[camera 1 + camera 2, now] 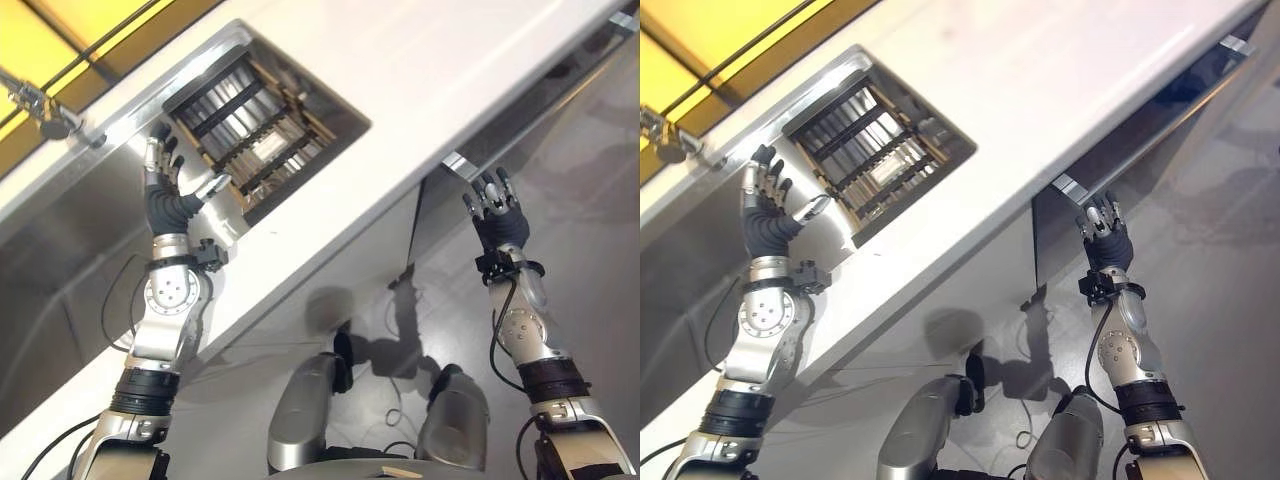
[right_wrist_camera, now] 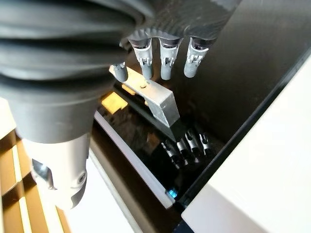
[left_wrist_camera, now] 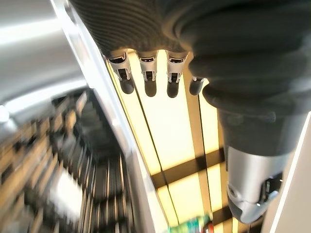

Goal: Pick up plates and place into dishwasher.

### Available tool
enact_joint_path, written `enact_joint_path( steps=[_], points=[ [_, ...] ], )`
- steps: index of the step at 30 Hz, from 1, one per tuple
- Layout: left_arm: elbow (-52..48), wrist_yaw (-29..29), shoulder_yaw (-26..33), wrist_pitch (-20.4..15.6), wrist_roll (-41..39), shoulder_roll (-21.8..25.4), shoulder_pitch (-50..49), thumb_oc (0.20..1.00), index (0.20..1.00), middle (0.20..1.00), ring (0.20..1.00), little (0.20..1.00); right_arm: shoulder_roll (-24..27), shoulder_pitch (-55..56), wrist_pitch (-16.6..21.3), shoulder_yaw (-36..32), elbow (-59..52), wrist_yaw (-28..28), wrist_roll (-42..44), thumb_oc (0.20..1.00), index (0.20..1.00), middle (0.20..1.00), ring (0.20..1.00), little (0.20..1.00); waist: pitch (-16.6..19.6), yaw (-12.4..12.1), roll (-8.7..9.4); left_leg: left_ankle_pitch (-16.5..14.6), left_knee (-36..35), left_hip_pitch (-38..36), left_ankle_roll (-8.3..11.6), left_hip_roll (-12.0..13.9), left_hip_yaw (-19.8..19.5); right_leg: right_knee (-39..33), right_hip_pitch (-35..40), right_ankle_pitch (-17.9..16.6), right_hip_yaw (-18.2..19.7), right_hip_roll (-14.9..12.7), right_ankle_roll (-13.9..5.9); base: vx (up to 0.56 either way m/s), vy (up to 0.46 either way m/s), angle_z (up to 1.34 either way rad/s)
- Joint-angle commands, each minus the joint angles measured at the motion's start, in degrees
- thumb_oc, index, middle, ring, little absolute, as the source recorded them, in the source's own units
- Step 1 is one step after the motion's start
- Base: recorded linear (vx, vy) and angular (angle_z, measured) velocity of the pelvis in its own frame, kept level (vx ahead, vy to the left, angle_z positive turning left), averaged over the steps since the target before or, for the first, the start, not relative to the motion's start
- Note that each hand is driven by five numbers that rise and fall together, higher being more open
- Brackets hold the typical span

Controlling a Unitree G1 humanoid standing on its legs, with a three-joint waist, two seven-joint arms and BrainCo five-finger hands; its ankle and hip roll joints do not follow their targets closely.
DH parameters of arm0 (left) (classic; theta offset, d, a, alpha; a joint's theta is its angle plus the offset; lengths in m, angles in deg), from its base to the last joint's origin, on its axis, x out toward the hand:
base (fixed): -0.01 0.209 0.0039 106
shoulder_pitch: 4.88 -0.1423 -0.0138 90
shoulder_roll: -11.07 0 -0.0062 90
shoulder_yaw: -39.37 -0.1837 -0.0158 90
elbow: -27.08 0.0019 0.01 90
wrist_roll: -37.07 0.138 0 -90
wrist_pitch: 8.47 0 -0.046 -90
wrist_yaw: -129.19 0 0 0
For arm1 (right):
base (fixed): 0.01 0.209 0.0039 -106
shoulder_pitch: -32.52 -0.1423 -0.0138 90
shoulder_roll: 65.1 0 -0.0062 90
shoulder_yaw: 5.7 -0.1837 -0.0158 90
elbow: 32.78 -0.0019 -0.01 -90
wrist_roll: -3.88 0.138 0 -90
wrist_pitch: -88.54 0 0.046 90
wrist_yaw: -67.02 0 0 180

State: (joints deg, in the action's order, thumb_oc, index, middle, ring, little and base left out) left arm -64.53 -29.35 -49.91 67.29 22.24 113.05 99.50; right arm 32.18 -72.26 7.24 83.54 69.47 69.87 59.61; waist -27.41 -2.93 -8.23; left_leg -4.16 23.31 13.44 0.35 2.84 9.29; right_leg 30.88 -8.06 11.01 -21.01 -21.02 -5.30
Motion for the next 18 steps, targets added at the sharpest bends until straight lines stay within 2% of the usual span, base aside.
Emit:
enact_joint_path(
  steps=[1,9,15,18],
  points=[
    [-2.0,-2.4,0.8,-1.6,1.0,3.4,-3.7,1.000,1.000,1.000,1.000,1.000,-3.7,-7.1,4.7,2.0,-8.8,-7.7,-2.0,1.000,1.000,1.000,1.000,1.000,4.7,-3.1,6.31,-2.1,-0.9,-3.5,-0.40,0.8,2.6,-4.5,2.9,-10.4,2.1,-2.1,0.27,0.07,-0.073,0.17],
    [-2.3,-6.3,2.1,-1.2,1.2,3.5,-5.4,1.000,1.000,1.000,1.000,1.000,-6.5,-0.1,6.9,0.4,-10.8,-6.9,-1.8,1.000,1.000,1.000,1.000,1.000,8.0,-3.2,9.41,-1.0,-4.2,-7.0,-0.02,3.0,4.5,-8.5,7.0,-12.4,-0.1,-1.0,-1.27,0.05,-0.085,0.13],
    [-2.9,-7.1,2.2,-0.8,1.1,3.7,-5.5,1.000,1.000,1.000,1.000,1.000,-8.3,3.2,8.3,0.0,-12.0,-3.9,-3.2,1.000,1.000,1.000,1.000,1.000,9.9,-2.6,10.20,0.4,-7.2,-8.7,-0.19,3.0,4.8,-10.5,7.4,-14.4,0.5,-0.1,-2.33,-0.04,-0.096,0.01],
    [-2.6,-7.2,2.3,-0.8,1.2,2.8,-5.9,1.000,1.000,1.000,1.000,1.000,-9.3,5.0,7.2,-0.9,-11.6,0.6,-5.4,1.000,1.000,1.000,1.000,1.000,11.3,-1.4,10.30,0.9,-8.8,-10.0,-0.23,2.9,5.4,-11.4,7.4,-14.4,1.1,1.0,-2.38,-0.07,-0.036,-0.02]
  ],
)
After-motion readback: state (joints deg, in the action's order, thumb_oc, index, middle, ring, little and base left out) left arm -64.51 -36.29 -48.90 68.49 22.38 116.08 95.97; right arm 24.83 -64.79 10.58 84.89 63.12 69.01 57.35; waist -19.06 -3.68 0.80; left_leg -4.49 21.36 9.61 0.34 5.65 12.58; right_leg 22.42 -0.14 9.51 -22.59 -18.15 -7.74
